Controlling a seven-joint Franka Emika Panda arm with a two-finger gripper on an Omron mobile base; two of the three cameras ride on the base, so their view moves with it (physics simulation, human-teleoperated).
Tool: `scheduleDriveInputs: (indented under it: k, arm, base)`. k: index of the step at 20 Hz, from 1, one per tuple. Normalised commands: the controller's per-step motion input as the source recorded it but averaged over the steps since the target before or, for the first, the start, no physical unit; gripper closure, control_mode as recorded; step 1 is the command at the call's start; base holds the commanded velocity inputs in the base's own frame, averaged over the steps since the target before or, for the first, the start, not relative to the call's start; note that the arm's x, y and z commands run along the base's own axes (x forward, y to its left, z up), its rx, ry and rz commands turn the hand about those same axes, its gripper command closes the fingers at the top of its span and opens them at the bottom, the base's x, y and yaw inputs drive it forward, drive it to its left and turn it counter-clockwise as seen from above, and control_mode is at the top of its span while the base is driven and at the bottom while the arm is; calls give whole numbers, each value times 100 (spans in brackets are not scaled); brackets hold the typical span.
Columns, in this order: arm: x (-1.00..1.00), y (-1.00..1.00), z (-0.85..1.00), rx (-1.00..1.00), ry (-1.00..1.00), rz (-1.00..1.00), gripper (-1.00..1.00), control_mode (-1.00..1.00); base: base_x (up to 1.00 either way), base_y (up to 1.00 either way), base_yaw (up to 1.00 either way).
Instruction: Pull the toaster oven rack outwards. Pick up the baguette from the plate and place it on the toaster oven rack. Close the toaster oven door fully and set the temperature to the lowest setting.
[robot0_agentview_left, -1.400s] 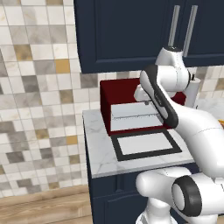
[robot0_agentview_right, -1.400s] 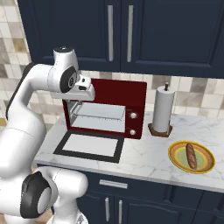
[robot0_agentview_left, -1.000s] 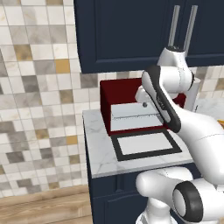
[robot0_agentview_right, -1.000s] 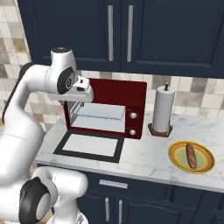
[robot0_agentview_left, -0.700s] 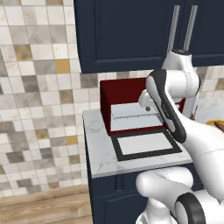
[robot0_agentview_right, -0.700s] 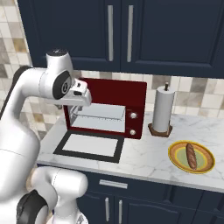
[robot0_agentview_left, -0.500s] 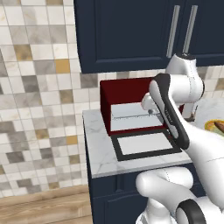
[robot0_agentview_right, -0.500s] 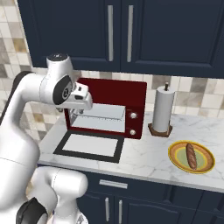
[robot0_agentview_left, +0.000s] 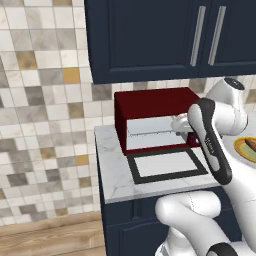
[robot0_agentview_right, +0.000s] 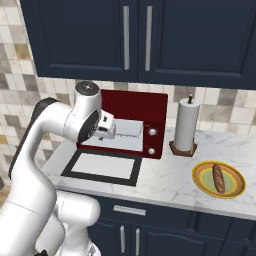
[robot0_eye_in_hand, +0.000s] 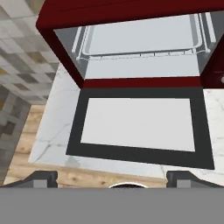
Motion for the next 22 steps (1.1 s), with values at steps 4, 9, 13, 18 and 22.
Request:
scheduleDriveInputs:
  k: [4,9,13,18,22]
  arm:
    - [5,-29,-16,20,0,-1,-100,-100]
    - [25,-17,-11,14,0,-8,-100,-100]
    - [31,-21,-5,10,0,-8,-100,-100]
    - [36,0,-16,1,1,-11,-100,-100]
    - [36,0,-16,0,3,-11,-100,-100]
  base:
    - [0,0,0]
    - [0,0,0]
    - [0,0,0]
    - [0,0,0]
    - [0,0,0]
